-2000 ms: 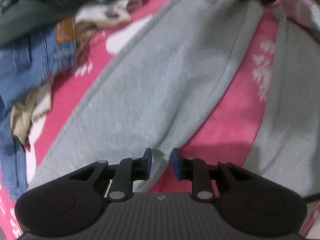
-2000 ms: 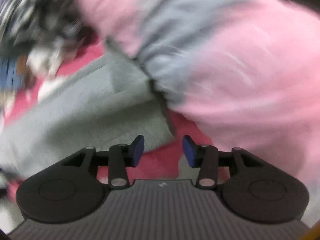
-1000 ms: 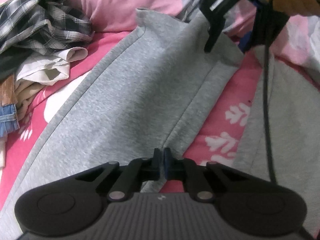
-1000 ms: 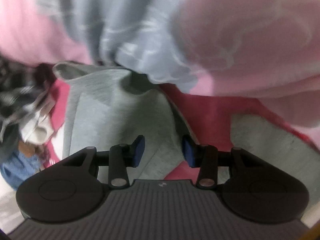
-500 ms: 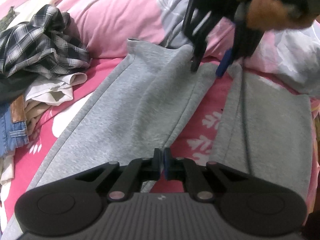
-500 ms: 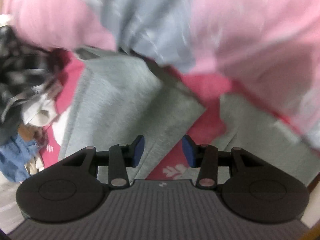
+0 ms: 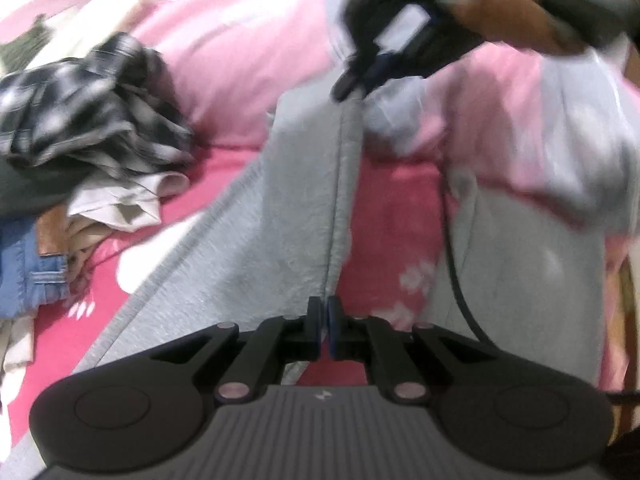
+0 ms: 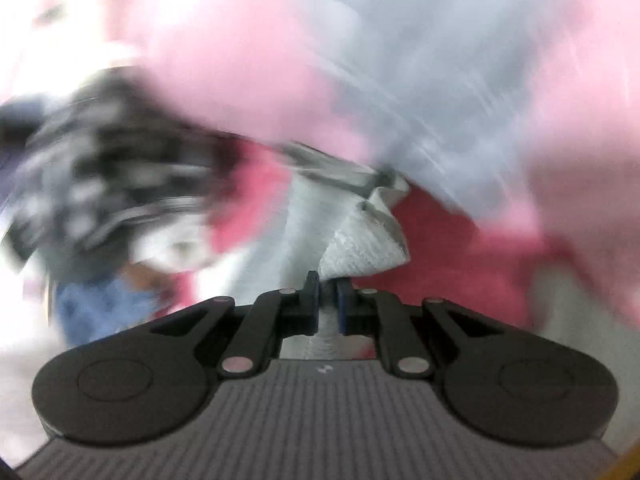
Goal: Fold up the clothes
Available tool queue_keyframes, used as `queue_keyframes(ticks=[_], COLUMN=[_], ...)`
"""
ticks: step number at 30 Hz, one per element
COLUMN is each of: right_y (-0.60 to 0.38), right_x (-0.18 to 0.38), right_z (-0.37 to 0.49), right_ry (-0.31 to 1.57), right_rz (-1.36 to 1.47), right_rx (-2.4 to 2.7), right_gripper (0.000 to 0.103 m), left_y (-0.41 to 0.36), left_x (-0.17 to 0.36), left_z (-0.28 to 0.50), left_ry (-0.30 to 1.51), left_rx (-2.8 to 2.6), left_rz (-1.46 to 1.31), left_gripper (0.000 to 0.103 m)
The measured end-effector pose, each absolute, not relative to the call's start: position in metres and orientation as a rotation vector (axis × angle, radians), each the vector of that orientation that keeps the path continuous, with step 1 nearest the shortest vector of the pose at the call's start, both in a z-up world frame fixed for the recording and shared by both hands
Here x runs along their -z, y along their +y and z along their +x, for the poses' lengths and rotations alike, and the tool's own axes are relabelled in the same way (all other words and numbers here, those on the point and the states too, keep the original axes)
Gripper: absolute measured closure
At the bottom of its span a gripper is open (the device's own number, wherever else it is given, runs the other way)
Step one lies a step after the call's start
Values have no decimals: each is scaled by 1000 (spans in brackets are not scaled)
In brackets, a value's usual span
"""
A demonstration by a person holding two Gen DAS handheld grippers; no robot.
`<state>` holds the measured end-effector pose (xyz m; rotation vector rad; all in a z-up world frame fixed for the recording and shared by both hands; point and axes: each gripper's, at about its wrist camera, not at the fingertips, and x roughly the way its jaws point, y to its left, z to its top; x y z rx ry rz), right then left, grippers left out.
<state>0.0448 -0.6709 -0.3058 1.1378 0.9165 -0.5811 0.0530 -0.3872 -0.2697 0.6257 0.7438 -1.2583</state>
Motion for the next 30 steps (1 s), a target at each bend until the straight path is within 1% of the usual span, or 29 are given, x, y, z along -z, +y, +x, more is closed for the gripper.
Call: queue_keyframes(ticks=[3, 7, 10, 12, 13, 15, 16, 17, 18, 19, 20, 22, 24, 27, 30], right_y=[-668, -665, -663, -660, -658, -655, -654, -652, -651, -649, -648, -645, -642, -637, -627], right_x=[319, 337, 350, 343, 339, 332, 328, 324, 321, 317, 313, 306, 299, 288, 321], right_z=[28, 6, -11, -5, -2, 3, 6, 9, 12, 15, 18, 23, 29, 38, 102], right_ry=[945, 983, 1009, 1010, 1010, 1009, 1008, 1007, 1005, 1003, 1001, 995, 988, 976, 987], right_rz=[1080, 1003, 943, 853, 808, 719, 674, 630, 585, 541, 497, 408, 320, 189, 101], right_rx=[610, 647, 673, 651, 640, 617, 605, 594, 582, 570, 558, 533, 508, 466, 263], right_gripper=[97, 98, 98, 97, 93, 90, 89, 86, 80, 75, 74, 74, 74, 75, 79], left_y=[-393, -412, -414, -413, -413, -412, -411, -410, -408, -406, -404, -399, -397, -394, -391], left_x=[277, 316, 328, 335, 337, 337, 335, 332, 329, 327, 324, 316, 317, 319, 321], left_z=[50, 33, 30, 32, 32, 34, 35, 37, 39, 40, 42, 46, 48, 51, 54], left_ry=[764, 800, 824, 858, 871, 891, 897, 902, 906, 908, 911, 920, 933, 953, 972], left_rx=[1271, 1303, 1306, 1293, 1286, 1274, 1269, 1264, 1259, 1253, 1246, 1225, 1195, 1151, 1106], left_rz=[639, 774, 792, 790, 792, 791, 789, 779, 769, 760, 749, 709, 692, 666, 640], left_gripper=[100, 100, 99, 96, 96, 90, 90, 86, 83, 83, 83, 83, 79, 78, 77])
